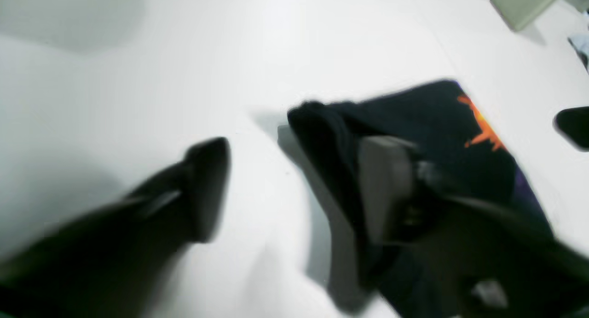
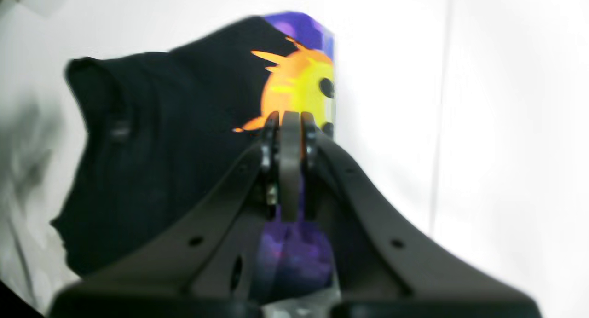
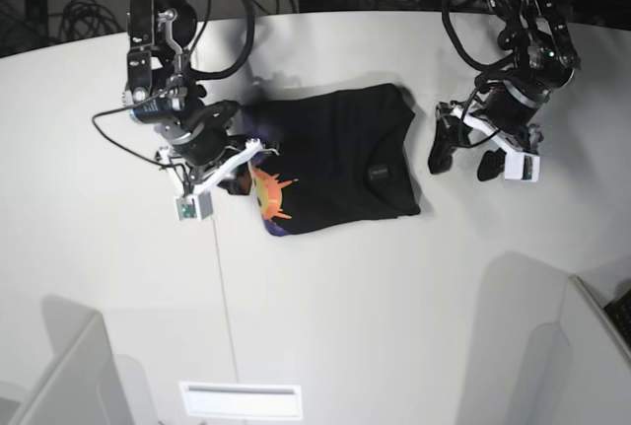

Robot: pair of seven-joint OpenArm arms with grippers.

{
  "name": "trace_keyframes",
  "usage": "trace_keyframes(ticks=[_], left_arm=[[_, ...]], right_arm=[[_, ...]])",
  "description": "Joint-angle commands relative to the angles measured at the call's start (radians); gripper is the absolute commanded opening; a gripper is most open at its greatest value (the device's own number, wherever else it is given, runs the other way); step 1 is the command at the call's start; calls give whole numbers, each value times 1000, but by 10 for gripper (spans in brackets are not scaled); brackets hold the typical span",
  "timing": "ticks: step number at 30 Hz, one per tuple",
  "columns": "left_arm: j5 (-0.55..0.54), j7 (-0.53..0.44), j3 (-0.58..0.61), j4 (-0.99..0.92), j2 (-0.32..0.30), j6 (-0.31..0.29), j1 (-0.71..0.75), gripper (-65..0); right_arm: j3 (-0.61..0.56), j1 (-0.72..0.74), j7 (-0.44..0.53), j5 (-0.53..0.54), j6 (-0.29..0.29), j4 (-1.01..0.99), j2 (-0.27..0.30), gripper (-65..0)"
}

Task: Fold the T-shirt properly
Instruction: 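Grasp the folded shirt's edge with the left gripper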

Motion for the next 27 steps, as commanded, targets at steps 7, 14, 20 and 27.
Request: trace_keyframes(ticks=[7,14,20,27], left_arm=[[-18,112,-1,-173,27,-7,-121,-18],[-128,131,59,-290,27,-11,-155,-18],[-208,131,74,-361,27,-7,-181,-20],[-208,131,157,-466,29,-5,-226,-20]], right_arm=[[9,-10,20,4,4,20,1,-650],[2,-15,20,4,4,20,21,-650],[2,-15,20,4,4,20,21,-650],[2,-15,20,4,4,20,21,-650]])
